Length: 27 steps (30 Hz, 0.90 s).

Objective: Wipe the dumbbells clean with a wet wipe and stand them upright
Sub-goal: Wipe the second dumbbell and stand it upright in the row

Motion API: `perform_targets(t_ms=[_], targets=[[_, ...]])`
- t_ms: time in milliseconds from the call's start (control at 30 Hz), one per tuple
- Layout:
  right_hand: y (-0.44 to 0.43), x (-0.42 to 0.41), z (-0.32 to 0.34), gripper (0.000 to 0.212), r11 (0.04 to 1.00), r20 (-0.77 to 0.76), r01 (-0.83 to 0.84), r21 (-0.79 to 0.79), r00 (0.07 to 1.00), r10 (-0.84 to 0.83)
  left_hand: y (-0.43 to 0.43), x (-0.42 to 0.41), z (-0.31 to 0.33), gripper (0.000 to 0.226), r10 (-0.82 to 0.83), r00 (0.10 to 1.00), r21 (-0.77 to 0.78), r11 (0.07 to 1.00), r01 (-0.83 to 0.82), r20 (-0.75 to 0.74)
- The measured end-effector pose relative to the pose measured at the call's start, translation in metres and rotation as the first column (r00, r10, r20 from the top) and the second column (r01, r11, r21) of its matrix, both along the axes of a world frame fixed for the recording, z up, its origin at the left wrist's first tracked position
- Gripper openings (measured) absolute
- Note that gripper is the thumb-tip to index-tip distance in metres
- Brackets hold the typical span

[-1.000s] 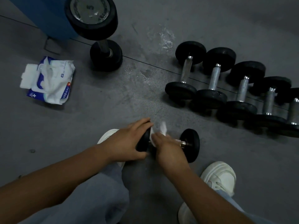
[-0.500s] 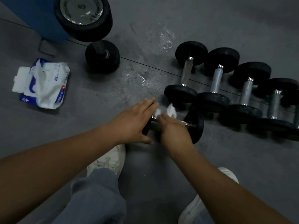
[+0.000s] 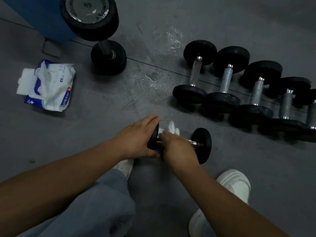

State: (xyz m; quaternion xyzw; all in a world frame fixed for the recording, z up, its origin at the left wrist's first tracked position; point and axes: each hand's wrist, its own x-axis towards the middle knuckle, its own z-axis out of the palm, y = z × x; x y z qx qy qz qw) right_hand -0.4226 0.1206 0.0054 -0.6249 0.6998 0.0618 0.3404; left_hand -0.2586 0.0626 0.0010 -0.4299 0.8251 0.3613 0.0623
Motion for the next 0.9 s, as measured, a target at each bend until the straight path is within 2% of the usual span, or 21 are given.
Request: perform_targets(t_ms=[100,133,200,233,300,333,433,467,500,533,600,700,767,833,900], targets=[[0.013,-0.014,0.001,0.035,0.991,-0.194,0.091,0.103,0.979,-0.069,0.018,0.011,0.0,0.117,-0.12,0.992,0.029,0.993,0.118,0.044],[0.022,-0.009,0.001,0.037,0.996,-0.171,0.038,0.084,0.985,-0.023,0.023,0.015,-0.001,0.118,-0.129,0.991,0.038,0.991,0.128,0.041],[0.043,0.004,0.005,0.04,0.997,-0.018,-0.071,0.027,0.997,0.071,0.031,0.02,-0.003,0.12,-0.149,0.988,0.085,0.986,0.146,0.037],[0.05,0.004,0.006,0.037,0.999,-0.021,-0.05,0.023,0.999,0.05,0.035,0.022,-0.004,0.122,-0.169,0.985,0.105,0.981,0.164,0.038],[0.058,-0.008,0.006,0.028,0.993,-0.166,0.091,0.078,0.983,-0.078,0.043,0.025,-0.006,0.124,-0.212,0.976,0.127,0.97,0.205,0.041],[0.062,-0.007,0.007,0.026,0.989,-0.209,0.109,0.104,0.974,-0.086,0.045,0.025,-0.006,0.124,-0.235,0.971,0.133,0.965,0.228,0.04],[0.077,0.015,0.007,0.031,0.993,-0.016,-0.081,0.09,0.996,0.083,0.049,0.026,-0.007,0.122,-0.278,0.96,0.141,0.952,0.273,0.021],[0.075,0.015,0.008,0.034,0.985,0.013,-0.114,0.128,0.994,0.113,0.049,0.025,-0.008,0.122,-0.288,0.957,0.143,0.948,0.284,0.013],[0.07,0.009,0.008,0.039,0.984,0.021,-0.049,0.171,0.999,0.047,0.049,0.025,-0.009,0.122,-0.298,0.955,0.144,0.945,0.294,0.004],[0.066,-0.001,0.005,0.039,0.981,-0.072,-0.027,0.193,0.996,0.042,0.047,0.025,-0.01,0.122,-0.303,0.953,0.148,0.942,0.3,-0.003],[0.055,-0.008,0.003,0.03,0.971,-0.193,0.006,0.238,0.98,0.041,0.042,0.026,-0.009,0.122,-0.272,0.962,0.154,0.95,0.272,-0.019],[0.041,0.005,0.015,0.022,0.982,-0.011,-0.069,0.178,0.997,0.072,0.029,0.031,-0.003,0.109,-0.052,0.994,0.132,0.989,0.064,-0.094],[0.026,-0.006,0.012,0.023,0.989,-0.016,-0.027,0.143,0.999,0.029,0.023,0.032,0.003,0.09,0.078,0.985,0.068,0.995,-0.068,-0.156],[0.011,-0.016,0.007,0.03,0.991,-0.118,0.0,0.133,0.993,0.015,0.017,0.026,0.006,0.082,0.062,0.983,0.001,0.998,-0.062,-0.175],[0.0,-0.012,0.008,0.026,0.996,-0.079,-0.038,0.077,0.996,0.044,0.013,0.016,0.004,0.092,-0.015,0.992,-0.01,1.0,0.014,-0.123]])
